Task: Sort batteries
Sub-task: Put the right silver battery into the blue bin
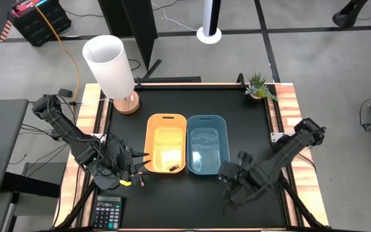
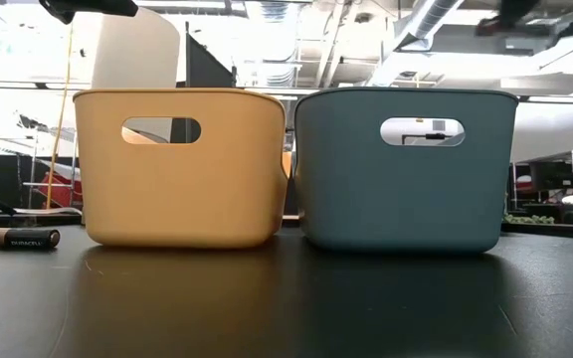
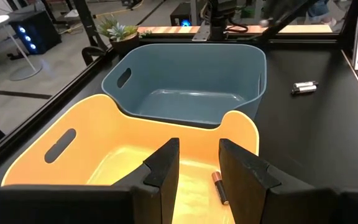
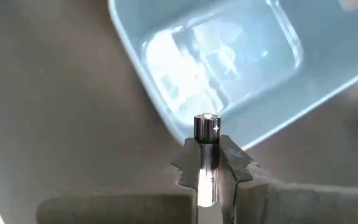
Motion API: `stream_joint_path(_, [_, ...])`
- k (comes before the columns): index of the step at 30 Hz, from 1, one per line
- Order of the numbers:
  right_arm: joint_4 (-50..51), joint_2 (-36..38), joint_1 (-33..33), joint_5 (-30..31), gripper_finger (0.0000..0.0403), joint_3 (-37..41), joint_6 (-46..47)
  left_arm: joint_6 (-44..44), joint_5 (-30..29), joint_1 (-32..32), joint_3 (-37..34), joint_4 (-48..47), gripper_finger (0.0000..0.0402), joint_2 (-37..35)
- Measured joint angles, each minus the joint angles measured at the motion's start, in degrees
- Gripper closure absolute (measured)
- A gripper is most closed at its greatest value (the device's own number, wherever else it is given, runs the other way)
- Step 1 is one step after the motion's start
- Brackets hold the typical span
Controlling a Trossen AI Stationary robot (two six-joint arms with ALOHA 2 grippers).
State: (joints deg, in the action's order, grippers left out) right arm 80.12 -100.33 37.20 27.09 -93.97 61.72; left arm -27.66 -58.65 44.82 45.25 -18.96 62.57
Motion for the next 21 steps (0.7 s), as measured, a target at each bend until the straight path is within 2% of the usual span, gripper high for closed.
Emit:
stream_joint_path(8, [-6.94,0.0,-9.93,0.0,0.0369,0.0,-19.81,-0.06,1.43,0.02,0.0,-0.02,0.0294,0.0])
stream_joint_path(13, [-9.95,0.0,-14.55,-1.95,0.0362,0.0,-28.2,-0.58,2.7,0.0,-0.02,-0.04,0.0294,0.0])
stream_joint_path(17, [-10.51,-0.02,-17.12,-2.43,0.0334,0.0,-30.94,-0.75,3.38,0.02,-0.02,-0.05,0.0294,0.0])
stream_joint_path(21, [-10.51,-0.02,-18.67,-2.47,0.0278,0.0,-32.0,-0.96,4.35,0.0,-0.02,-0.62,0.0294,0.0])
